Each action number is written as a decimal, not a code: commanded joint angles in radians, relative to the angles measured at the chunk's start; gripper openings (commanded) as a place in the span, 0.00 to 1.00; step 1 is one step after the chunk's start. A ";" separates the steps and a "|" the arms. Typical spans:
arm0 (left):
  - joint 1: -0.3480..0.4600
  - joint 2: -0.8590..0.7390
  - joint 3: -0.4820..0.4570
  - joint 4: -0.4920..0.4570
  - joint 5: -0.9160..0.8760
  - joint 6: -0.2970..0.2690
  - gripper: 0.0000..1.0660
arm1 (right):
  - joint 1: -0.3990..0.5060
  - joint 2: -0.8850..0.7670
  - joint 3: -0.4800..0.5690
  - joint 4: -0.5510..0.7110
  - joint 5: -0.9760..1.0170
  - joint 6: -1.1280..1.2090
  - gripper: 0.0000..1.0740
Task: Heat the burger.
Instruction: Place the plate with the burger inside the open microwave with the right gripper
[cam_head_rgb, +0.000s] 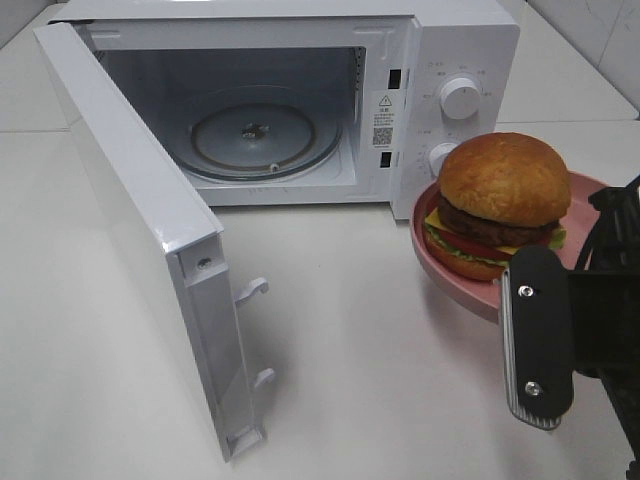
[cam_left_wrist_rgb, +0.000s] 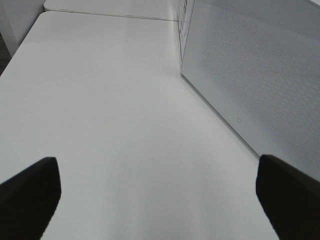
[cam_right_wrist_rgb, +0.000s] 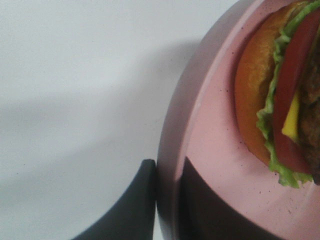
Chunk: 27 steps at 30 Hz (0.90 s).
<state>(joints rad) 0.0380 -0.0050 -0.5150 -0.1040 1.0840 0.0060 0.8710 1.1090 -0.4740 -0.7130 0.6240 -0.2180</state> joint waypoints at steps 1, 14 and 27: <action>-0.001 -0.013 0.001 -0.003 -0.018 -0.001 0.92 | 0.001 -0.011 0.001 -0.061 -0.091 -0.135 0.03; -0.001 -0.013 0.001 -0.003 -0.018 -0.001 0.92 | 0.001 -0.011 0.001 -0.055 -0.280 -0.352 0.03; -0.001 -0.013 0.001 -0.003 -0.018 -0.001 0.92 | -0.009 -0.008 -0.001 0.143 -0.364 -0.639 0.03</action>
<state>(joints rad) 0.0380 -0.0050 -0.5150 -0.1040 1.0840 0.0060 0.8710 1.1120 -0.4680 -0.6060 0.3260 -0.7850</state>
